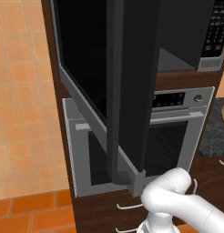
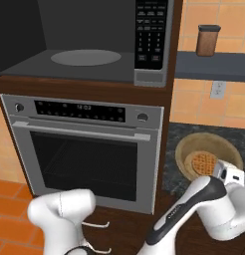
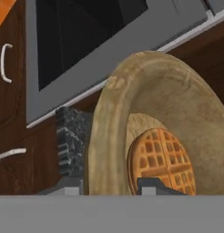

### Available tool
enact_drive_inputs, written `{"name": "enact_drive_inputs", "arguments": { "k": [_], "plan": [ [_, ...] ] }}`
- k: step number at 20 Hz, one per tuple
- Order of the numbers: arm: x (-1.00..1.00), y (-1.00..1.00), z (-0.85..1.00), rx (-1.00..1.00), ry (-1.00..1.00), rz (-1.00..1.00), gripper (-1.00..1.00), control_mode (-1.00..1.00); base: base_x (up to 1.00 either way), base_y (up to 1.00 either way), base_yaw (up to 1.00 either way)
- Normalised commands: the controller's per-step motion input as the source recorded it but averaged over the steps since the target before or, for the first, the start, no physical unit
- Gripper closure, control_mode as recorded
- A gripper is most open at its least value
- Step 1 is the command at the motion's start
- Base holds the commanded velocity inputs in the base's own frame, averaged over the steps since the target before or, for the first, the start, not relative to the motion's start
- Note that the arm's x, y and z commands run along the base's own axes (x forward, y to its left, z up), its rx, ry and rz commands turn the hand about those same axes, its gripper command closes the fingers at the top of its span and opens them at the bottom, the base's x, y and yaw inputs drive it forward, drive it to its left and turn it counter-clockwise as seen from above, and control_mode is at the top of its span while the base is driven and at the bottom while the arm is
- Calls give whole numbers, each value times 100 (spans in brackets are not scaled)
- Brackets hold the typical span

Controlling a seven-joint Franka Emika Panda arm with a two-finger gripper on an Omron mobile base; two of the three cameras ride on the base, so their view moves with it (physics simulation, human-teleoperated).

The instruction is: Open the microwave, place the bowl with waffle inside the microwave, then close the microwave door and turn it on.

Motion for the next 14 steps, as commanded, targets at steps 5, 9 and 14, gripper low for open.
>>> {"name": "enact_drive_inputs", "arguments": {
  "k": [5, 9, 14],
  "plan": [
    [-77, 47, 73, -11, -11, 8, 100, -100, 0, 0, 0],
    [-73, 51, 65, -11, -5, 3, 100, -100, 0, 0, 0],
    [-70, 46, 53, -5, -1, 1, 100, -100, 0, 0, 0]
  ]
}}
